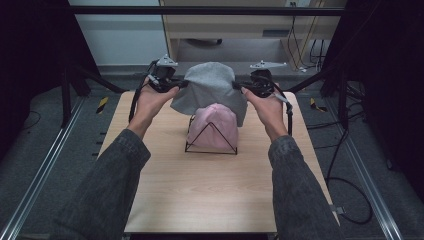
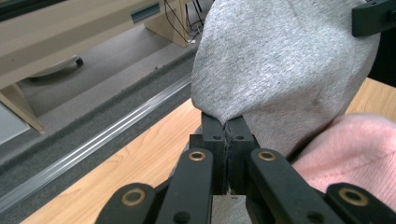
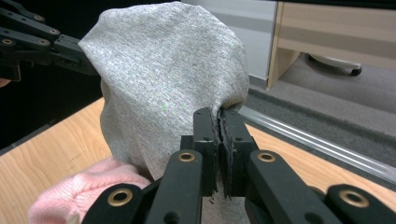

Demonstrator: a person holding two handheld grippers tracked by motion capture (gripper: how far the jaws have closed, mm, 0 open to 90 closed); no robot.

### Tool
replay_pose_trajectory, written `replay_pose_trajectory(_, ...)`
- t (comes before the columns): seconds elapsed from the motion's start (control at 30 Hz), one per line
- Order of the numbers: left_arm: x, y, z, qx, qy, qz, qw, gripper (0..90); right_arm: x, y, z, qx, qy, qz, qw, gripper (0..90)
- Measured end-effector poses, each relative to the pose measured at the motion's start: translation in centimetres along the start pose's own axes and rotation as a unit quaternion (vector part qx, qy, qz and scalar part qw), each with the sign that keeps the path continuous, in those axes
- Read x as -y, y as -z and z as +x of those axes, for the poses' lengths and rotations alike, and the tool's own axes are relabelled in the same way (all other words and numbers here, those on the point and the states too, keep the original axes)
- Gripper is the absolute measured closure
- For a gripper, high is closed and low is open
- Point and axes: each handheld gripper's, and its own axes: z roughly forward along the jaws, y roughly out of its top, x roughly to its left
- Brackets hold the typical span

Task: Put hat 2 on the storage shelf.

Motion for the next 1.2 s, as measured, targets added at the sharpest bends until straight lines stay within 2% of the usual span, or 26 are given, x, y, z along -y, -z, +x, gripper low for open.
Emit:
replay_pose_trajectory(0.57,4.2,-1.6,-1.3,0.019,0.011,0.023,0.9995,89.0,2.4,-0.9,0.2,0.008,0.013,0.037,0.9992,86.3)
replay_pose_trajectory(0.73,5.3,-2.0,-1.7,0.021,0.014,0.036,0.9990,89.0,3.3,-1.2,0.1,0.010,0.015,0.049,0.9986,86.2)
replay_pose_trajectory(1.07,7.5,-2.3,-2.6,0.026,0.019,0.058,0.9978,89.0,4.5,-1.6,0.3,0.007,0.007,0.070,0.9975,85.9)
replay_pose_trajectory(1.13,7.8,-2.3,-2.6,0.028,0.025,0.057,0.9977,89.0,4.6,-1.7,0.4,0.006,0.008,0.071,0.9974,85.0)
replay_pose_trajectory(1.2,8.2,-2.3,-2.8,0.030,0.027,0.062,0.9973,88.4,4.5,-1.6,0.5,0.010,0.005,0.072,0.9973,78.6)
